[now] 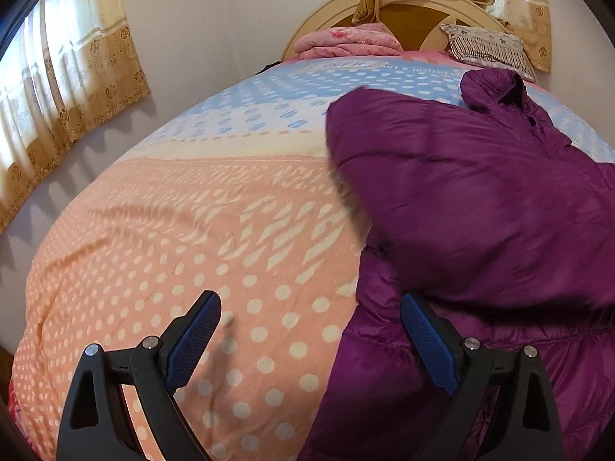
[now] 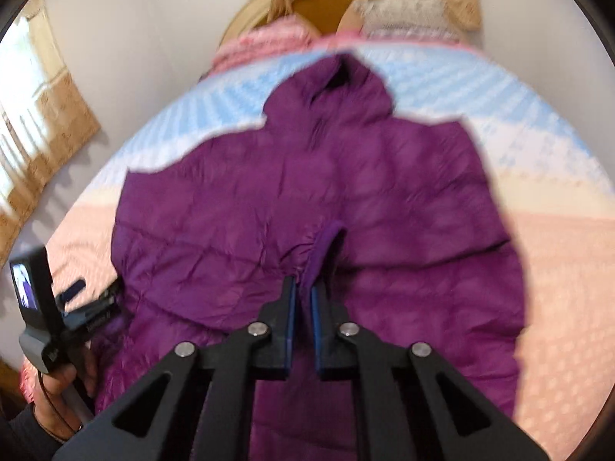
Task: Fold large clothes
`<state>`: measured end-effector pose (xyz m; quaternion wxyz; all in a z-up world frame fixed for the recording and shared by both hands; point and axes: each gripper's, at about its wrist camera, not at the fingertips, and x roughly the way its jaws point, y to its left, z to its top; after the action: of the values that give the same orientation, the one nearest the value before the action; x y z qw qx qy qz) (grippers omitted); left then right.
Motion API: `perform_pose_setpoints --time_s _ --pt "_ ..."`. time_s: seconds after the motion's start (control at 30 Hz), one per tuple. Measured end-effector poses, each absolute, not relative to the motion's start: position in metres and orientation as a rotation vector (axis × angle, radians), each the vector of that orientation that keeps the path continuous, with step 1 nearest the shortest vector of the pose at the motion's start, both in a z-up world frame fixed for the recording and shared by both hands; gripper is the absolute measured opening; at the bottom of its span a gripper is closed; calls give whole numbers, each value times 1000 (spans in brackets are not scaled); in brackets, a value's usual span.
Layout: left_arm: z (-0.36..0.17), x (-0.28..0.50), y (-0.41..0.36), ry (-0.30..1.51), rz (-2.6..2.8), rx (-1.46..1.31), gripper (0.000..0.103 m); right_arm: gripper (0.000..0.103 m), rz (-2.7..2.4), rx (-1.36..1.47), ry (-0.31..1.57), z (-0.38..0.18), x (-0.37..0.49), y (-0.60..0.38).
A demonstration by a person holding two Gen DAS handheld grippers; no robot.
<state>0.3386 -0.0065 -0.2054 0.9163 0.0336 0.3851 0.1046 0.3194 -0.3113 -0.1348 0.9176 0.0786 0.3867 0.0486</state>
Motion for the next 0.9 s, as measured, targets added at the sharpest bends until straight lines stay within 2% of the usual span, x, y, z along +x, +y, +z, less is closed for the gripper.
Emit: perform_pose_setpoints --time_s 0.23,0.57,0.63,0.67,0.7,0.77,0.9 --pt "-209 339 -12 800 224 119 95 8 -52 205 737 -128 314 -364" --pt "-212 334 -18 788 237 198 95 8 -225 175 820 -180 320 -395" --pt "-210 333 -17 788 240 198 95 14 -200 182 870 -187 324 -397" --pt "-207 333 -16 796 242 198 95 20 -202 193 871 -187 324 -398" --pt "-201 331 -14 800 237 191 95 36 -204 212 865 -183 320 -402" --pt "-180 326 -13 758 220 181 95 56 -197 257 820 -169 307 -408" --pt "-144 328 -43 677 120 193 95 59 -213 216 690 -129 289 -402"
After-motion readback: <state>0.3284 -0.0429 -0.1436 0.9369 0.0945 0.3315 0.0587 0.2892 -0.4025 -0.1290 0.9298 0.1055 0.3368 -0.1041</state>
